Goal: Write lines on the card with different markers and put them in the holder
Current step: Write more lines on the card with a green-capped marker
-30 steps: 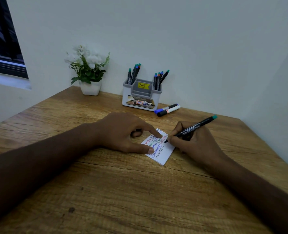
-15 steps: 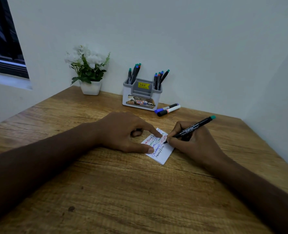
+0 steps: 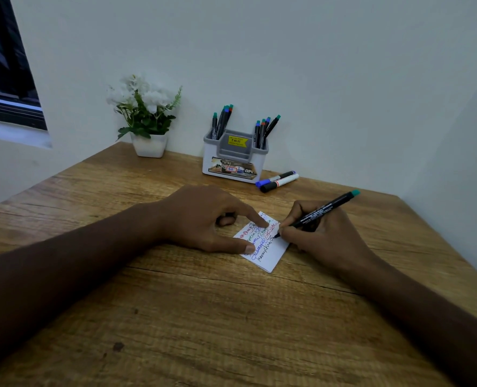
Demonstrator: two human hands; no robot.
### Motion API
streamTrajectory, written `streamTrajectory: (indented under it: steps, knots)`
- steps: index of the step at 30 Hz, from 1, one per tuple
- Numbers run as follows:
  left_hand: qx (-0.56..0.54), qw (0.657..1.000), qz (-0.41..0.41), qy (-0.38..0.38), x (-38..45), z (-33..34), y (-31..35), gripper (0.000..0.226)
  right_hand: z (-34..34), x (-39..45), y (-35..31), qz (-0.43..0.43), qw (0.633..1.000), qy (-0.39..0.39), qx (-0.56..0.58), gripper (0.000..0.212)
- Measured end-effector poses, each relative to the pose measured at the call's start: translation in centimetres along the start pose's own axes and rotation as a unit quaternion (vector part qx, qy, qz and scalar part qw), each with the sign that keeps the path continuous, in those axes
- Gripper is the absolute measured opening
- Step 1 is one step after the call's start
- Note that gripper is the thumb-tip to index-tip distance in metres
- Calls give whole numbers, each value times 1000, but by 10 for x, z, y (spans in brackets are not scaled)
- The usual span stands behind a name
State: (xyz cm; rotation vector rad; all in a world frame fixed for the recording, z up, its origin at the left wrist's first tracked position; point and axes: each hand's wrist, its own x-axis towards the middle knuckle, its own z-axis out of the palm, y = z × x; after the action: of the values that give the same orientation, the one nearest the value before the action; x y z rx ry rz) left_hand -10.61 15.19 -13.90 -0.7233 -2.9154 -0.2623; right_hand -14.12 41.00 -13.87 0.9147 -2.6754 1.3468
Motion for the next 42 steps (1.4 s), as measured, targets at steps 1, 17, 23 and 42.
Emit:
streamTrajectory:
  steps: [1, 17, 23, 42]
  knots:
    - [0, 1000, 0, -1, 0, 0, 0, 62, 0, 0, 0, 2, 1000, 1, -2, 12]
    - [4, 1000, 3, 4, -1, -1, 1, 61, 0, 0, 2, 3, 1000, 4, 4, 11]
    - [0, 1000, 5, 4, 0, 0, 0, 60, -1, 0, 2, 6, 1000, 12, -5, 11]
    - [-13, 1000, 7, 4, -2, 0, 3, 58, 0, 0, 0, 28, 999, 32, -7, 11]
